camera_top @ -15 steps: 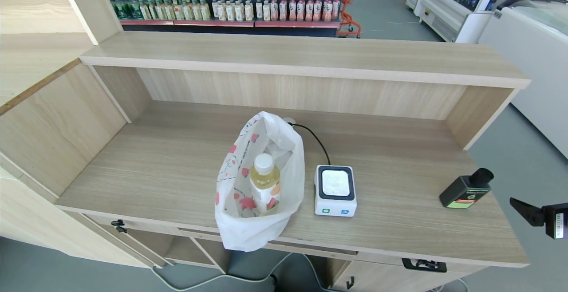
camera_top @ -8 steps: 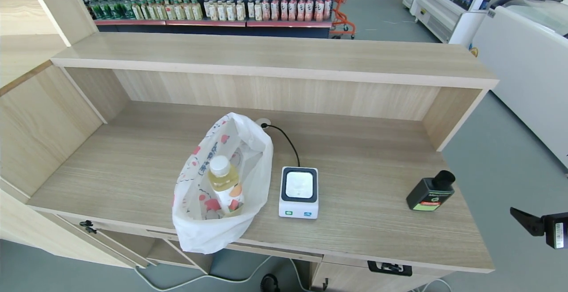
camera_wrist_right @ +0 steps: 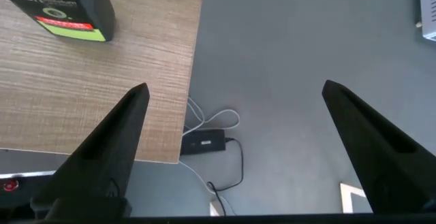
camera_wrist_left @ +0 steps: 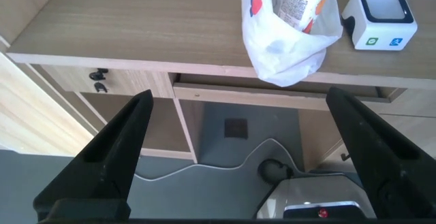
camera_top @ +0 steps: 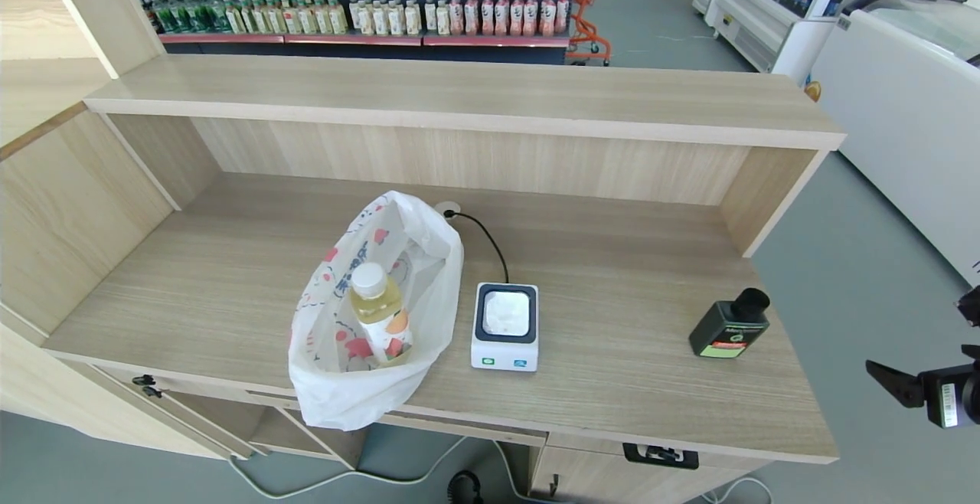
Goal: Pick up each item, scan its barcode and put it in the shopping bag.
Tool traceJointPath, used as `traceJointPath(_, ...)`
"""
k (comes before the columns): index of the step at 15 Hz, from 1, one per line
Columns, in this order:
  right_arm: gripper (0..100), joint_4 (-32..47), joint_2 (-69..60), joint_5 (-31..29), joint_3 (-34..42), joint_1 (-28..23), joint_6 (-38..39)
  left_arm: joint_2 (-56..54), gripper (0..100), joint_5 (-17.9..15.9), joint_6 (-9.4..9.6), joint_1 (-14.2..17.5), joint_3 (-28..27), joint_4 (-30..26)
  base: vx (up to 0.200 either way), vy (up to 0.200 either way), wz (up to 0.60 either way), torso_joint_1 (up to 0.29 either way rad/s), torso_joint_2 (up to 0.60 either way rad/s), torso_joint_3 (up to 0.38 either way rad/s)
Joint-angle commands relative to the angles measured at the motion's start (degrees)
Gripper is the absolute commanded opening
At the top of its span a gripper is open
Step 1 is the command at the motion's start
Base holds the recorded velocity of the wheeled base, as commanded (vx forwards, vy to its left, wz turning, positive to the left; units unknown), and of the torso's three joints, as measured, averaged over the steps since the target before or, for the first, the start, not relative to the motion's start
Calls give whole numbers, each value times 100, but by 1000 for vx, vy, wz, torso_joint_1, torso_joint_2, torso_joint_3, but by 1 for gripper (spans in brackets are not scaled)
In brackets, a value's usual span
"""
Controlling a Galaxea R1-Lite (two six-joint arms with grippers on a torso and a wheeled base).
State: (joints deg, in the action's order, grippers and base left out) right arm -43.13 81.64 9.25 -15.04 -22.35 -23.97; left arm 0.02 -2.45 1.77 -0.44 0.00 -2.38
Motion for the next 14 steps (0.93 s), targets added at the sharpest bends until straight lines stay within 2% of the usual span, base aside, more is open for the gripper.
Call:
traceJointPath(1,100,-29,449,6,-174,90,-152,-2,100,-1,-1,9,0,0,0,0,0,0,0,0)
traceJointPath(3,100,-117,985,50,-667,72,-574,-2,100,-1,-1,0,0,0,0,0,0,0,0,0)
traceJointPath(5,100,-196,1311,68,-913,90,-574,-2,100,-1,-1,0,0,0,0,0,0,0,0,0)
traceJointPath(14,100,-161,1478,121,-965,679,-574,-2,100,-1,-1,0,0,0,0,0,0,0,0,0)
